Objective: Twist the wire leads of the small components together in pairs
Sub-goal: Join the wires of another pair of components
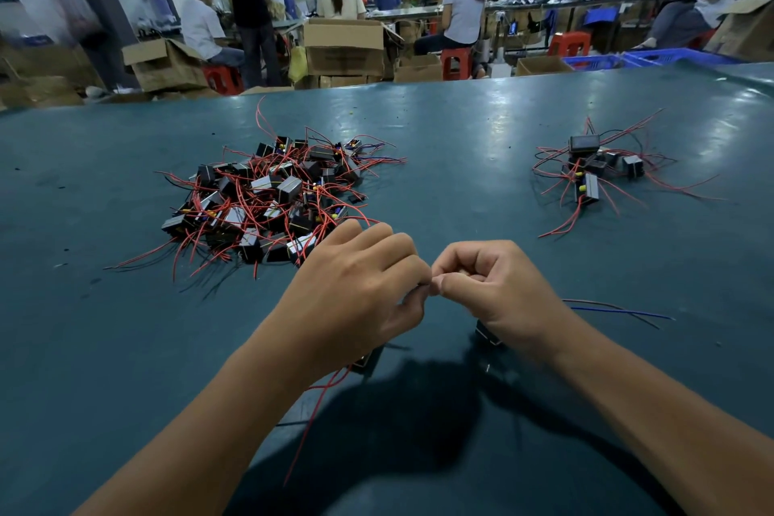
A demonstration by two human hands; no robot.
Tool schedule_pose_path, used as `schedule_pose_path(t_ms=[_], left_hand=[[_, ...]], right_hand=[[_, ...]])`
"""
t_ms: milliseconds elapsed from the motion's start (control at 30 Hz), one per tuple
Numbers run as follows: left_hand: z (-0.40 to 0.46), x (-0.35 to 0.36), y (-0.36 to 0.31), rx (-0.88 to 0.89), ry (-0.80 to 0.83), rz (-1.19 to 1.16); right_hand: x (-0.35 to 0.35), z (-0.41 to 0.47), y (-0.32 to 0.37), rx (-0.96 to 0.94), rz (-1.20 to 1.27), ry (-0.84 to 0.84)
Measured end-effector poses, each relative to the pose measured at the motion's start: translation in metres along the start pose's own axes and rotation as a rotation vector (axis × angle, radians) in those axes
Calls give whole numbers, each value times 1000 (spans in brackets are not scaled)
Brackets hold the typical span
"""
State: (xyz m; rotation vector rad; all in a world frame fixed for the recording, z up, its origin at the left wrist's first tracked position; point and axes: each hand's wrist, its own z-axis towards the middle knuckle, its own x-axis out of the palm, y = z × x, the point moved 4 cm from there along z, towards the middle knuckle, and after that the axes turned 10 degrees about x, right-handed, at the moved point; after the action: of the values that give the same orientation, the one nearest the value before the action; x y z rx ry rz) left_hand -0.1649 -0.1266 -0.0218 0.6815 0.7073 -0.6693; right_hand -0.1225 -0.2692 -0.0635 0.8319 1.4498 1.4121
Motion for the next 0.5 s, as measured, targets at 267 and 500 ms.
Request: schedule_pose_path(t_ms=[267, 500], left_hand=[[2, 8, 2, -186, 37, -231], [-7, 19, 5, -648, 95, -631]], right_hand=[[-1, -2, 0, -15, 12, -10], [-1, -7, 2, -200, -236, -85]])
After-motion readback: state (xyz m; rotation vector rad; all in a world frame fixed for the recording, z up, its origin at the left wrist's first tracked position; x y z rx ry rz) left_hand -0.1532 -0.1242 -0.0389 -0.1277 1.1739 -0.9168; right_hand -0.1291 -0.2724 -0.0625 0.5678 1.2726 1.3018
